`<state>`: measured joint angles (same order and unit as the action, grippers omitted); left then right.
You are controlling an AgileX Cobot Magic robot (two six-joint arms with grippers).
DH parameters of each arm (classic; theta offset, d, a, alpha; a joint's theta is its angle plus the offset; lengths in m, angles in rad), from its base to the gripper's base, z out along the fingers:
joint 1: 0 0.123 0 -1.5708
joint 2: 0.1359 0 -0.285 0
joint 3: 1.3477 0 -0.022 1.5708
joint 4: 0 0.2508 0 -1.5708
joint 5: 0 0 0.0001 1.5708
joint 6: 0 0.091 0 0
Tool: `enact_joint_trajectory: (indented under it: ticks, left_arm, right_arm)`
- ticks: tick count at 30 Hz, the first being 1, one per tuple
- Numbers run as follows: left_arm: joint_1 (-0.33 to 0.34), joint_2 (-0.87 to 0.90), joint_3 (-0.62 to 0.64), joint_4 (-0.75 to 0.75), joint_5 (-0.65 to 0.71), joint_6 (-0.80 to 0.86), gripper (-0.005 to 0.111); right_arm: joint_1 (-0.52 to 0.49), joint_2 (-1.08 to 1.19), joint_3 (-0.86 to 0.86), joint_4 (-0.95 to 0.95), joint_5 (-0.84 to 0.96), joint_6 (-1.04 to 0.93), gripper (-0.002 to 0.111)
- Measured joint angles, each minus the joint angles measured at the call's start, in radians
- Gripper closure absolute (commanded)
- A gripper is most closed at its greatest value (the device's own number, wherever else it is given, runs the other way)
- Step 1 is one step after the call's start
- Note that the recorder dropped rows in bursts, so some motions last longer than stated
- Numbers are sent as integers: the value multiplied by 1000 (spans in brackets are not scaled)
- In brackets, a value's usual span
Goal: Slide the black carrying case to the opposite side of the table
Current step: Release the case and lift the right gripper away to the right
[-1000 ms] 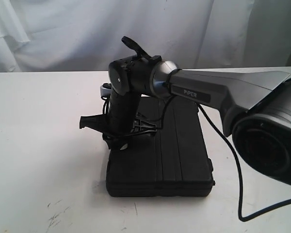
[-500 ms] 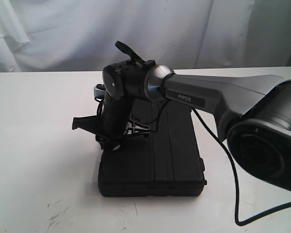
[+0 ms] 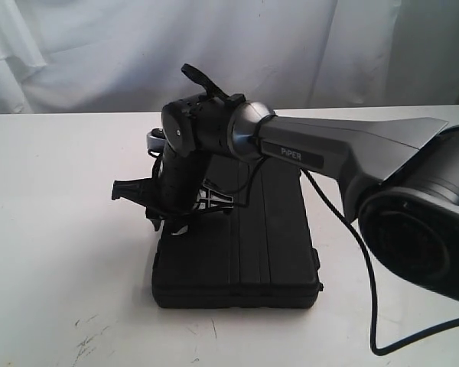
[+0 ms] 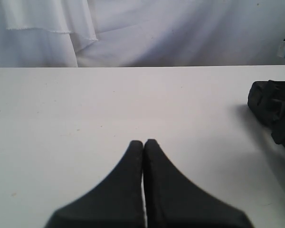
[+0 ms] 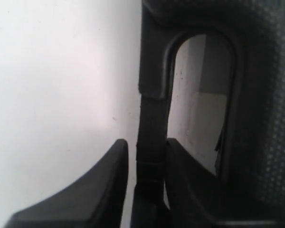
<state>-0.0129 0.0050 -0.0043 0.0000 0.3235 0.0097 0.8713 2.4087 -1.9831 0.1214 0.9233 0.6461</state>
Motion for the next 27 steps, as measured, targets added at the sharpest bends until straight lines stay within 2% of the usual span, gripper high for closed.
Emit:
enact_joint_trajectory:
  ticks: [3,8,10,15,22,24,27]
  left_arm:
    - [0,0,0,0,0,0,107]
    - [0,0,0,0,0,0,107]
    - [0,0,0,0,0,0,107]
    - [0,0,0,0,0,0,107]
    - [0,0,0,0,0,0,107]
    - [0,0,0,0,0,0,107]
    - [0,0,0,0,0,0,107]
  right_arm:
    - [-4,-7,-2,0,-8,-2,60]
    - [-25,-46,-2,2,23,-22,60]
    - [-37,-72,-2,2,45,-50,68]
    - [-59,-127,-2,0,95,-149,108]
    - [-58,-199,19,-138,86,-268,108]
    - [-45,-271,108,-217,2,-281,108]
    - [-29,-430,329,-253,-220,-284,108]
